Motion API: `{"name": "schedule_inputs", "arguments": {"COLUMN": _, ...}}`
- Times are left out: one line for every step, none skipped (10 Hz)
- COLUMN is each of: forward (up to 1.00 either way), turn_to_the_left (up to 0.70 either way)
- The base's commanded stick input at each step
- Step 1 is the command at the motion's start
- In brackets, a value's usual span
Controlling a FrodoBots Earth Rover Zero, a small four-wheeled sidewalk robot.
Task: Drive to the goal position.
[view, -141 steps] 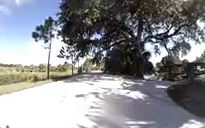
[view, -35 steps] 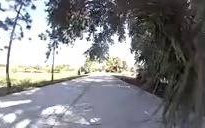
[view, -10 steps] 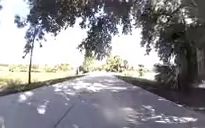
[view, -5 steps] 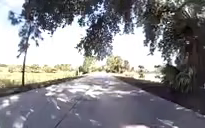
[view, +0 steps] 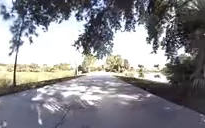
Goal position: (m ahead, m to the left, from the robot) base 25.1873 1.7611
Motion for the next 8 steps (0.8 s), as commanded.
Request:
{"name": "schedule_inputs", "arguments": {"forward": 0.85, "turn_to_the_left": 0.00}}
{"name": "schedule_inputs", "arguments": {"forward": 0.85, "turn_to_the_left": 0.00}}
{"name": "schedule_inputs", "arguments": {"forward": 0.85, "turn_to_the_left": 0.00}}
{"name": "schedule_inputs", "arguments": {"forward": 0.85, "turn_to_the_left": 0.00}}
{"name": "schedule_inputs", "arguments": {"forward": 0.85, "turn_to_the_left": 0.00}}
{"name": "schedule_inputs", "arguments": {"forward": 0.85, "turn_to_the_left": 0.00}}
{"name": "schedule_inputs", "arguments": {"forward": 0.85, "turn_to_the_left": 0.00}}
{"name": "schedule_inputs", "arguments": {"forward": 0.85, "turn_to_the_left": -0.10}}
